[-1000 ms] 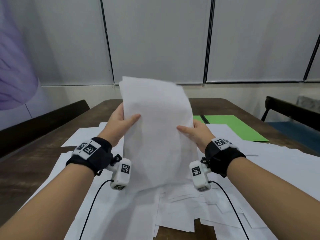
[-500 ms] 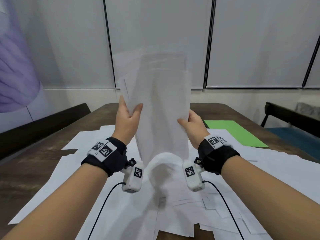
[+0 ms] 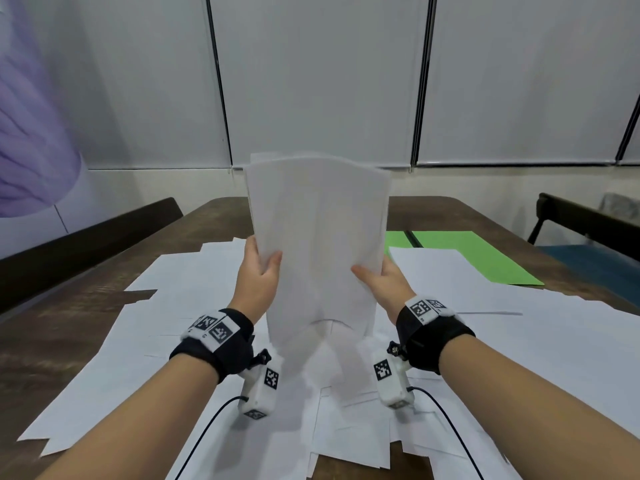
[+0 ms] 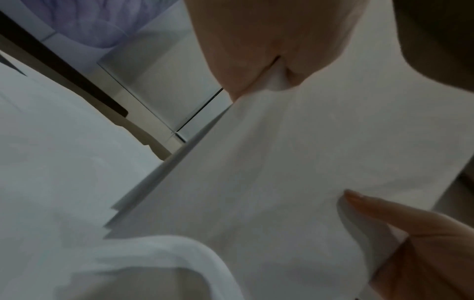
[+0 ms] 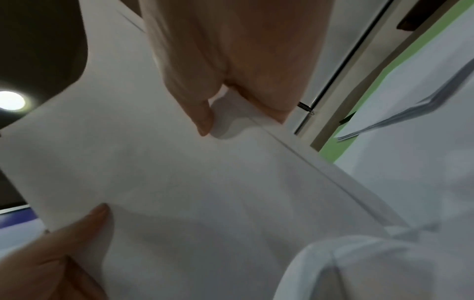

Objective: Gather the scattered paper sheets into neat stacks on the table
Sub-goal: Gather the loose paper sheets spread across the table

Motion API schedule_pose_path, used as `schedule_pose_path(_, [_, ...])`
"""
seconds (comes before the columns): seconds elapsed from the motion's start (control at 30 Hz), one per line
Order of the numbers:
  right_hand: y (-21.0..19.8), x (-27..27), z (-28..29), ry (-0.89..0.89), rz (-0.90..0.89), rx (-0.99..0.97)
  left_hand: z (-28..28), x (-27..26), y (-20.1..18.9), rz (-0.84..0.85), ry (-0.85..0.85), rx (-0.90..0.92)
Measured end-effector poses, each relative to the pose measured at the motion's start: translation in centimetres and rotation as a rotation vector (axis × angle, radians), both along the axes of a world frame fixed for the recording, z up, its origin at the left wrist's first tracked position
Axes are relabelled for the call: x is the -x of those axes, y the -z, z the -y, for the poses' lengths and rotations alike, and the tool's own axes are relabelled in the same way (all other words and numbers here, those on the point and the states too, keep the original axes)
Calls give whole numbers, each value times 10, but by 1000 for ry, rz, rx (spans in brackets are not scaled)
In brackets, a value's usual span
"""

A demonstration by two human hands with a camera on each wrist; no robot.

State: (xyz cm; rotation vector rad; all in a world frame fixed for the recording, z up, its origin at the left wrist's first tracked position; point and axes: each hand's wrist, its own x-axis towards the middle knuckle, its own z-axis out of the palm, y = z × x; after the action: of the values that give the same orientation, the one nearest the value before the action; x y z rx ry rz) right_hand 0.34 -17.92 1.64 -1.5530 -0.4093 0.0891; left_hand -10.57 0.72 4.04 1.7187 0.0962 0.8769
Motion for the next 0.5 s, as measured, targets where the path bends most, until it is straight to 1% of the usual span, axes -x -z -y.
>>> schedule_pose_path(0.13, [-19, 1, -4, 110, 62, -142, 10, -2, -18, 118, -14, 18])
schedule_pose_path(0.23, [-20, -2, 0, 118, 78, -218, 9, -6, -16, 117, -8, 30])
schedule_pose_path(0.3, [-9, -5, 6, 113, 31, -161, 8, -7, -5, 62, 3, 40])
schedule_pose_path(0.37, [9, -7, 11, 92, -22, -23, 7, -8, 11, -22, 11, 60])
schedule_pose_path(0.43, [27, -6, 14, 58, -60, 102, 7, -8, 29, -131, 2, 27])
schedule_pose_path(0.5, [44, -5, 15, 25, -106, 130, 7, -10, 44, -258, 2, -37])
